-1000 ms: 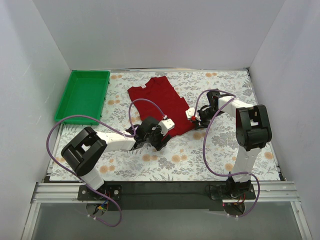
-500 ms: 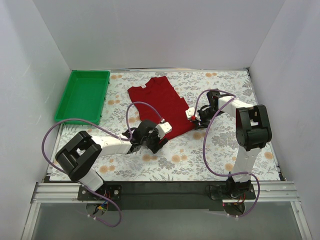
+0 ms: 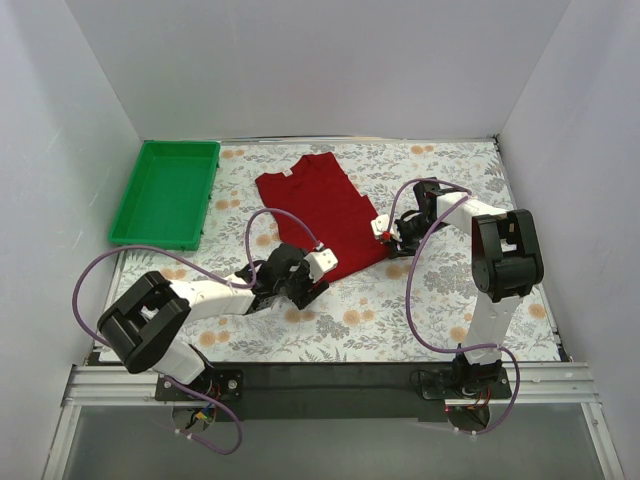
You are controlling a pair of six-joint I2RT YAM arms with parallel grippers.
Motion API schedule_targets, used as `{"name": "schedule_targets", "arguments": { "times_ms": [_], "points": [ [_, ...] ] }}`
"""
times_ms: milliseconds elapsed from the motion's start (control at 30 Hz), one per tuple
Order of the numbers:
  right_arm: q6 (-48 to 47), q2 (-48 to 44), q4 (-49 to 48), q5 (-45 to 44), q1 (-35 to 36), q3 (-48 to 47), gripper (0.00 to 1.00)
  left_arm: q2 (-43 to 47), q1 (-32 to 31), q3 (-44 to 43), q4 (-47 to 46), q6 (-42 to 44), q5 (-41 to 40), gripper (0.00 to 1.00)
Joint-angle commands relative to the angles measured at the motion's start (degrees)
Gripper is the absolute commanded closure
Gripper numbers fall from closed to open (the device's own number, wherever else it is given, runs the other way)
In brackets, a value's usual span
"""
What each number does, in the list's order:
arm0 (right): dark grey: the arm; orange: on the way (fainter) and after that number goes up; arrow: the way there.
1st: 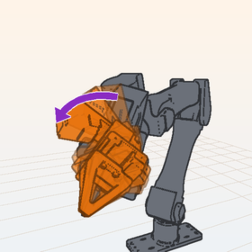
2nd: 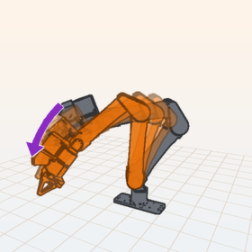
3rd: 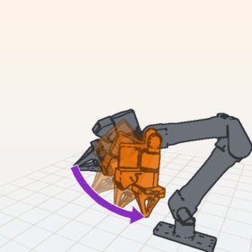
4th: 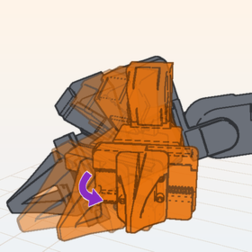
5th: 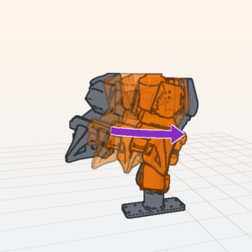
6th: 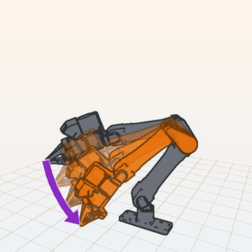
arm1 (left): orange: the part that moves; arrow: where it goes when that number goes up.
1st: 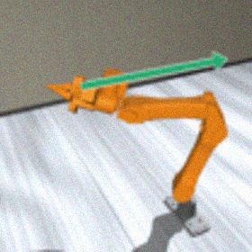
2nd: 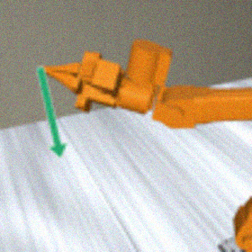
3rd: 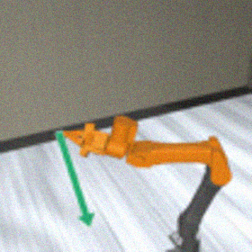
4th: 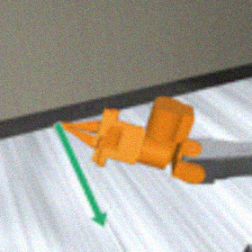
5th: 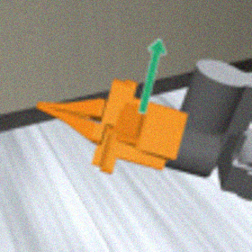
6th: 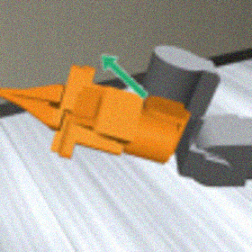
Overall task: Fold and stack the t-shirts
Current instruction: Fold the tshirt
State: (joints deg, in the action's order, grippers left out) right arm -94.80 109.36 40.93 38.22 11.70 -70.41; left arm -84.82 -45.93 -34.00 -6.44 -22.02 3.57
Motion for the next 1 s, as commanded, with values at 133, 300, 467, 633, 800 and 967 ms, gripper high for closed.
{"name": "schedule_targets", "arguments": {
  "times_ms": [133,300,467,633,800,967],
  "points": [
    [-0.47,0.59,-0.41,-1.56,0.16,0.27,0.58,-2.19,-0.03,-2.91,2.13,1.45,-2.78,0.43],
    [-0.38,0.68,-0.32,-2.0,0.25,0.36,0.59,-4.57,-0.03,-4.06,3.71,0.93,-2.78,0.5],
    [0.41,1.29,-0.32,-3.15,0.51,0.1,0.63,-7.47,-0.38,-5.55,5.03,0.58,-5.42,0.58],
    [1.72,1.38,-0.41,-3.5,0.78,0.01,0.73,-9.84,-1.7,-6.08,6.0,0.31,-6.21,0.76],
    [2.87,0.86,-0.32,-3.85,0.86,0.71,0.9,-10.29,-2.67,-5.9,6.17,-0.48,-6.39,1.0],
    [8.75,-0.46,2.82,-5.17,0.95,-0.42,0.99,-4.58,-2.67,-4.59,7.56,0.05,-1.92,1.0]
  ]
}}
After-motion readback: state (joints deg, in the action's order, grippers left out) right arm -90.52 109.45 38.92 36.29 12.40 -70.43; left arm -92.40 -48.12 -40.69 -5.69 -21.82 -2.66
